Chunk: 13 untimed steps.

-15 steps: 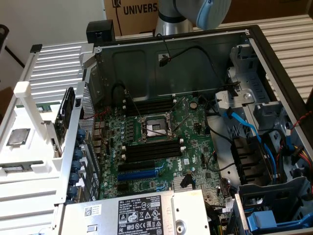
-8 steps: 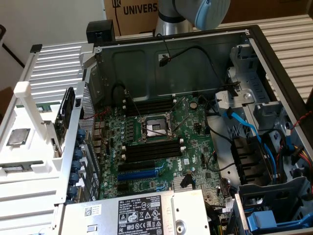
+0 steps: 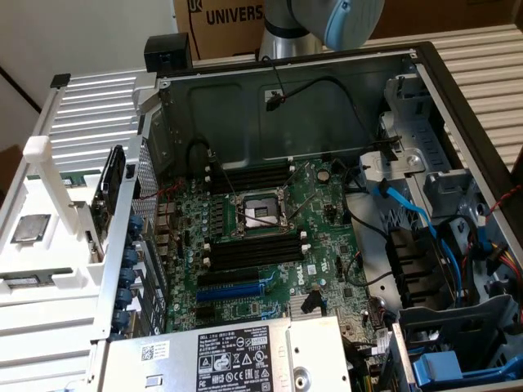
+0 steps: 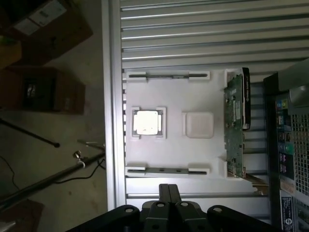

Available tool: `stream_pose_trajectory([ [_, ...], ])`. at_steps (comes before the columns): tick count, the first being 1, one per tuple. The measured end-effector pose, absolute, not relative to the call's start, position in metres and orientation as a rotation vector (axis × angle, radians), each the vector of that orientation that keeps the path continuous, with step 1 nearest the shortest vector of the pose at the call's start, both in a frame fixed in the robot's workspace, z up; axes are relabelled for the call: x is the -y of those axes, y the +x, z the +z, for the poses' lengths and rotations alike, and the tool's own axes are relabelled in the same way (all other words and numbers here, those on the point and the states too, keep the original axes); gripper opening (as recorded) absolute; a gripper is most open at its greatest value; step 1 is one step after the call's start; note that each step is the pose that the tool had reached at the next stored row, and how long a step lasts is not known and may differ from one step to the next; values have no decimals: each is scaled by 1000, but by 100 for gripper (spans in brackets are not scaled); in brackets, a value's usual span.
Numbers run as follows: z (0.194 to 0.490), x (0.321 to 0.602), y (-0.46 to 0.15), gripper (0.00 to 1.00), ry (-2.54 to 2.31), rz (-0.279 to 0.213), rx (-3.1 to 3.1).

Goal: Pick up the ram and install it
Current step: 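Reach for the ram, then pick up the ram and move it above insertion slot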

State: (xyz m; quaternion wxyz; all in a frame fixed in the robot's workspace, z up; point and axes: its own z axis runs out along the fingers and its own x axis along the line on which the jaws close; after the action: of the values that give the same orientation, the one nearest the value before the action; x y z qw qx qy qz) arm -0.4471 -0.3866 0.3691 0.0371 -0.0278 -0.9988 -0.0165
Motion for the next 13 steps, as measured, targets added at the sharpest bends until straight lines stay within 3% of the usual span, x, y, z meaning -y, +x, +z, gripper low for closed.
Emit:
stream_pose_trajectory([
  [13, 369, 386, -455, 10, -81, -50, 3062],
])
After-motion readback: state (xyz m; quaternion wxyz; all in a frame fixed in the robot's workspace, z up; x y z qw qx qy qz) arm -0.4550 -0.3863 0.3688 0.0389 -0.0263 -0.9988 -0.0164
